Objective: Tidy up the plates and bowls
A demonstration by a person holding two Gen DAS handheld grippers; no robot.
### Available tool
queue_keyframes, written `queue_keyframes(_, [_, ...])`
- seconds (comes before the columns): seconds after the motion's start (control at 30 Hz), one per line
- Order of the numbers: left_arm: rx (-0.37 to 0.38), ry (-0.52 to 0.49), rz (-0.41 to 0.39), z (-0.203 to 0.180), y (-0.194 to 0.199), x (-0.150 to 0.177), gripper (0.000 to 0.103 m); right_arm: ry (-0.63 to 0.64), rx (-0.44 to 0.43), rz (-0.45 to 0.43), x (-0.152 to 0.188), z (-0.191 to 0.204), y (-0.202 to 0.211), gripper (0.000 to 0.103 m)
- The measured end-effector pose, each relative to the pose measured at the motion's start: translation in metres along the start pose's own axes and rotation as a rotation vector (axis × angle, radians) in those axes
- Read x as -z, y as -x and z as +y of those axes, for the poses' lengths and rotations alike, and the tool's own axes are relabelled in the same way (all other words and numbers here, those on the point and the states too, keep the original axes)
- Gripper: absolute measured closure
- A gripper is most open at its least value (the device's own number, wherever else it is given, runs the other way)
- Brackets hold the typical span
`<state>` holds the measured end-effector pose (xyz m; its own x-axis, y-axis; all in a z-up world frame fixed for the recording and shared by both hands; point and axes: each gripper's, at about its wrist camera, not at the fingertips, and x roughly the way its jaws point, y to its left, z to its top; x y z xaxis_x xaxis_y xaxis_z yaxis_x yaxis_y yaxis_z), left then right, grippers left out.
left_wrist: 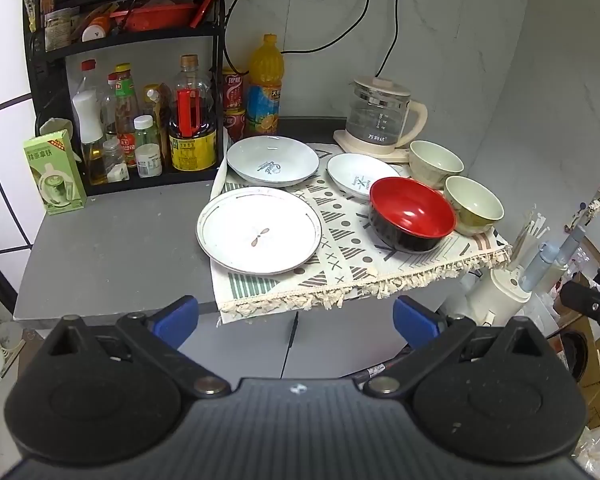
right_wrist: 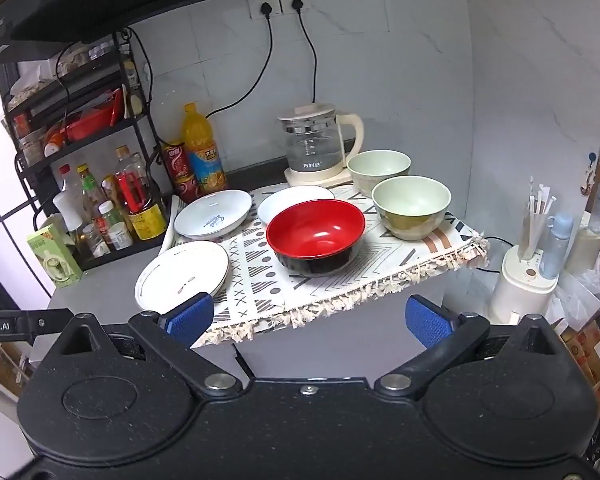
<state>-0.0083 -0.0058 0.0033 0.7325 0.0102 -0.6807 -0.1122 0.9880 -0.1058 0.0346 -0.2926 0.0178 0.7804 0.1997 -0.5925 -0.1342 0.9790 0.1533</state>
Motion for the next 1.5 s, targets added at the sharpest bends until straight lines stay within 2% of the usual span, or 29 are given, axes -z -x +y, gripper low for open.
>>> queue_keyframes(0.7, [0.012, -0.018, -0.011, 0.006, -0.013, -0.014, 0.001, 0.013, 0.003, 0.016, -0.008, 0.008, -0.011, 0.0])
queue_keyframes(1.5, [0.006, -0.008, -0.012, 0.004, -0.012, -0.009, 0.001, 0.015, 0.022, 0.037, -0.005, 0.006, -0.014, 0.0])
